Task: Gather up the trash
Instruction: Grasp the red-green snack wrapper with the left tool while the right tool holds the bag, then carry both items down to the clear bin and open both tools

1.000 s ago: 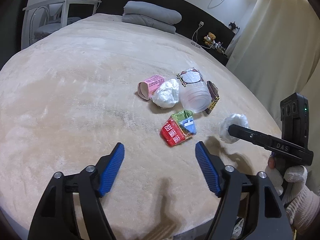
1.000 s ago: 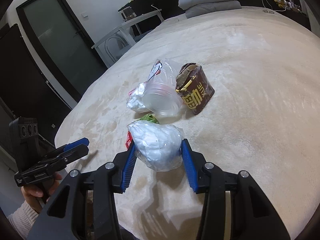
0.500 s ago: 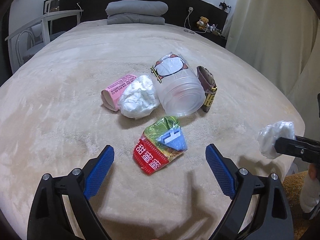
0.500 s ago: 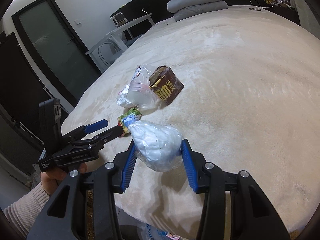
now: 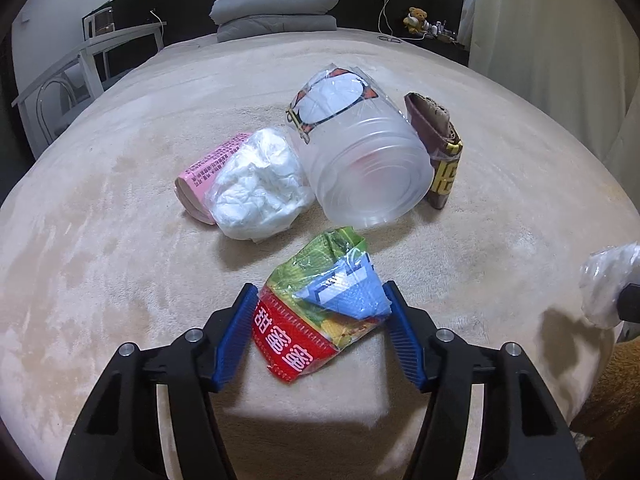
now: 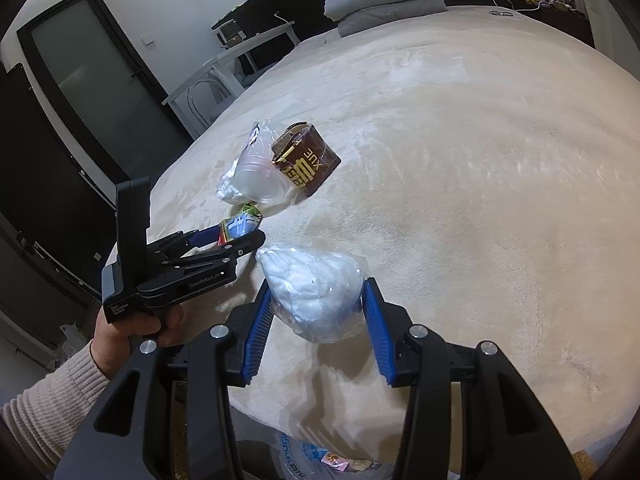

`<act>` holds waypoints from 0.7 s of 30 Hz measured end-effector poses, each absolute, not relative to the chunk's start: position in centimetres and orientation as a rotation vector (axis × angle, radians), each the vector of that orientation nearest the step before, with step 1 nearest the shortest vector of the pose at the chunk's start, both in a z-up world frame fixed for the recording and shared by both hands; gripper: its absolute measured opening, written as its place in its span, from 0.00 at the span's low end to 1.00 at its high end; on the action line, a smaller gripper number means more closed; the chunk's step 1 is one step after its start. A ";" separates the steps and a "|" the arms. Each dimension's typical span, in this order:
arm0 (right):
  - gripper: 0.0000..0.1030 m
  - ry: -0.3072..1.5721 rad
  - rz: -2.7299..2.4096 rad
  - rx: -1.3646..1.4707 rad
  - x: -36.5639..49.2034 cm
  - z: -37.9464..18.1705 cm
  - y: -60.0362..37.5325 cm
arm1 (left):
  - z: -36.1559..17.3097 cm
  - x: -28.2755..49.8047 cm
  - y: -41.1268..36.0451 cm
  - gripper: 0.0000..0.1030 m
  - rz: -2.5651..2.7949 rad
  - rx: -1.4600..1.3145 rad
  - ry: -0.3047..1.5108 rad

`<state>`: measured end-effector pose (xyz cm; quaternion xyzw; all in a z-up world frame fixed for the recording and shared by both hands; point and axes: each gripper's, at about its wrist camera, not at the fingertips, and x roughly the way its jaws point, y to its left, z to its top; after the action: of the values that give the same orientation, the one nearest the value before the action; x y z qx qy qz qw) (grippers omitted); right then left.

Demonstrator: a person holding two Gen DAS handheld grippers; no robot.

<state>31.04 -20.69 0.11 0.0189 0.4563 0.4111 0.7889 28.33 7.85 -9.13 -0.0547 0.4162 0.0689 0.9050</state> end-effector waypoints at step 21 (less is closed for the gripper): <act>0.44 0.906 0.869 -0.003 29.0 0.8 -20.0 | -4.9 20.9 7.6 0.59 0.092 -0.180 0.681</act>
<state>28.97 -20.04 0.84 -0.0016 0.4237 0.4065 0.8095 20.94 7.60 -4.87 -0.0880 0.3335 0.0449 0.9376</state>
